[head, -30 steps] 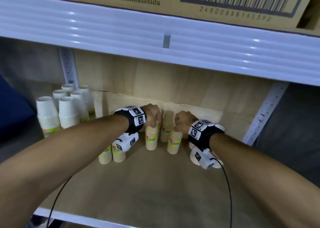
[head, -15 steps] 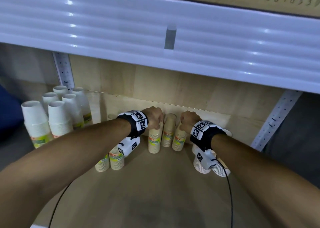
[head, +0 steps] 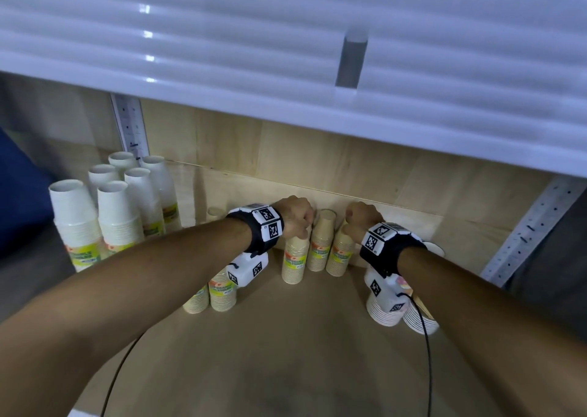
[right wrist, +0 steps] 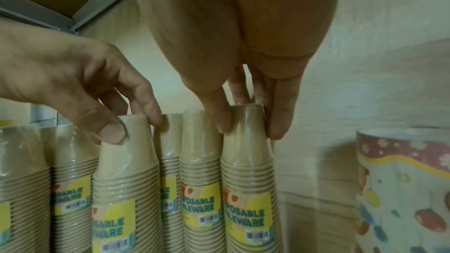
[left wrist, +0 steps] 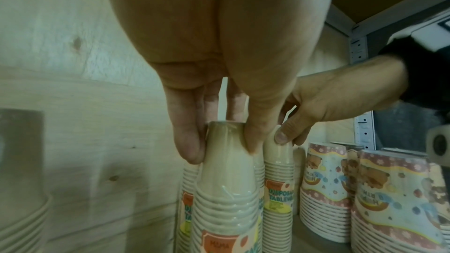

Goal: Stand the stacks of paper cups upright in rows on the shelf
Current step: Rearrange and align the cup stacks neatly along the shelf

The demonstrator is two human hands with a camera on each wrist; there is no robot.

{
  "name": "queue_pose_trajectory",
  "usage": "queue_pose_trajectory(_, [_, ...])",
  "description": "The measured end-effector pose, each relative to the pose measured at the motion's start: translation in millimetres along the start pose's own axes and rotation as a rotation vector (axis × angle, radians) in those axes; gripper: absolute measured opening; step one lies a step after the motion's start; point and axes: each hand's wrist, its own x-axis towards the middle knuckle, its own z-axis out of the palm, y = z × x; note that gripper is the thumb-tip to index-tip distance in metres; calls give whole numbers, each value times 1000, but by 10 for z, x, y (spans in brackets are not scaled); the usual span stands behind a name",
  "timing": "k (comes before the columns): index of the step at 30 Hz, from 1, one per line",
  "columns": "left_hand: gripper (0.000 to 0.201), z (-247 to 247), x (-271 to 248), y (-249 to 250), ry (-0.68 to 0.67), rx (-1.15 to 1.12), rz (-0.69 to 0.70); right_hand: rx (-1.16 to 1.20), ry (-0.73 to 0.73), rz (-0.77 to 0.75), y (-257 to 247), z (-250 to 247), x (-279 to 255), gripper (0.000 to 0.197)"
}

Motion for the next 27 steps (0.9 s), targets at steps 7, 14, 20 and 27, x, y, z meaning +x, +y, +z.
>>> queue_pose_trajectory(7, [37,-20,-2,4,-2,3,14,29,42,-4,23,-80,-62,23])
queue_pose_trajectory(14, [41,-146,-97,-9,51,9,17,25,46,29,-46,-263,-203,34])
queue_pose_trajectory(20, [45,-352,-324,-73,94,17,-16,-31,50,-51,-312,-388,-345,35])
queue_pose_trajectory(27, [39,-630,-747,-294,177,24,-87,-17,72,-147,-857,-418,-536,41])
